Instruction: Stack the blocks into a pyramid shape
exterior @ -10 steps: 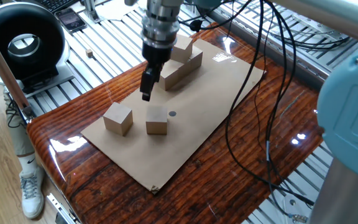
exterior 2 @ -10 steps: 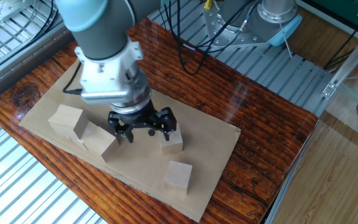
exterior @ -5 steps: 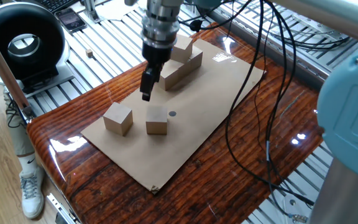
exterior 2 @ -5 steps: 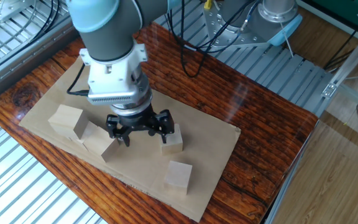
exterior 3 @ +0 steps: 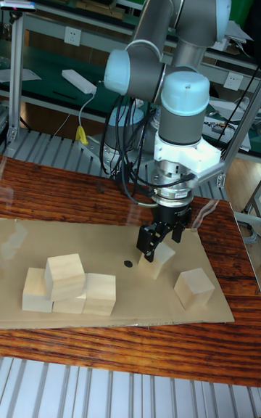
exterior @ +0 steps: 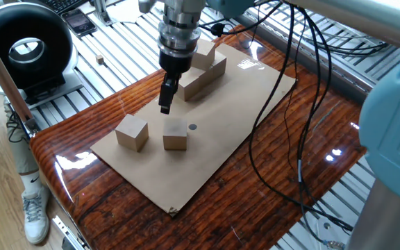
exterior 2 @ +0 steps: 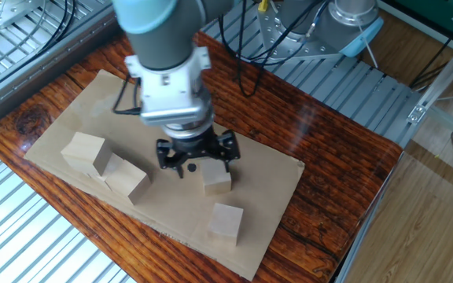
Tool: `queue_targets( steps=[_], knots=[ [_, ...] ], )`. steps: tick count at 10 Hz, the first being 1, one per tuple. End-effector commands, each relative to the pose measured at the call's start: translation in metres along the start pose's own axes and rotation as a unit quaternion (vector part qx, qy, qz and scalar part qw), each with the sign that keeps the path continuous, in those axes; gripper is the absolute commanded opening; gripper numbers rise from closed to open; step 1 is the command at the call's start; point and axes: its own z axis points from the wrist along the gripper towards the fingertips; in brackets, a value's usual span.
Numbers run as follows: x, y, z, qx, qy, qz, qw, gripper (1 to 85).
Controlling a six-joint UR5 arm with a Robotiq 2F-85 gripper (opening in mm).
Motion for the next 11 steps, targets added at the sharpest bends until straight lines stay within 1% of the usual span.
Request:
queue_targets(
  steps=[1, 3, 5, 7, 8, 10, 11],
  knots=[
    [0.008, 0.009, 0.017, 0.005, -0.002, -0.022, 0.9998, 85.0],
    [0.012, 0.004, 0.028, 0.009, -0.011, -0.029, 0.9995, 85.0],
    [0.014, 0.004, 0.034, -0.001, -0.018, -0.036, 0.9992, 85.0],
    [0.014, 0.005, 0.043, -0.015, -0.031, -0.041, 0.9985, 85.0],
    [0.012, 0.004, 0.045, -0.017, -0.035, -0.042, 0.9983, 84.7],
    [0.01, 0.001, 0.046, -0.012, -0.039, -0.033, 0.9986, 72.0],
    [0.008, 0.002, 0.045, -0.012, -0.041, -0.024, 0.9988, 66.0]
  ],
)
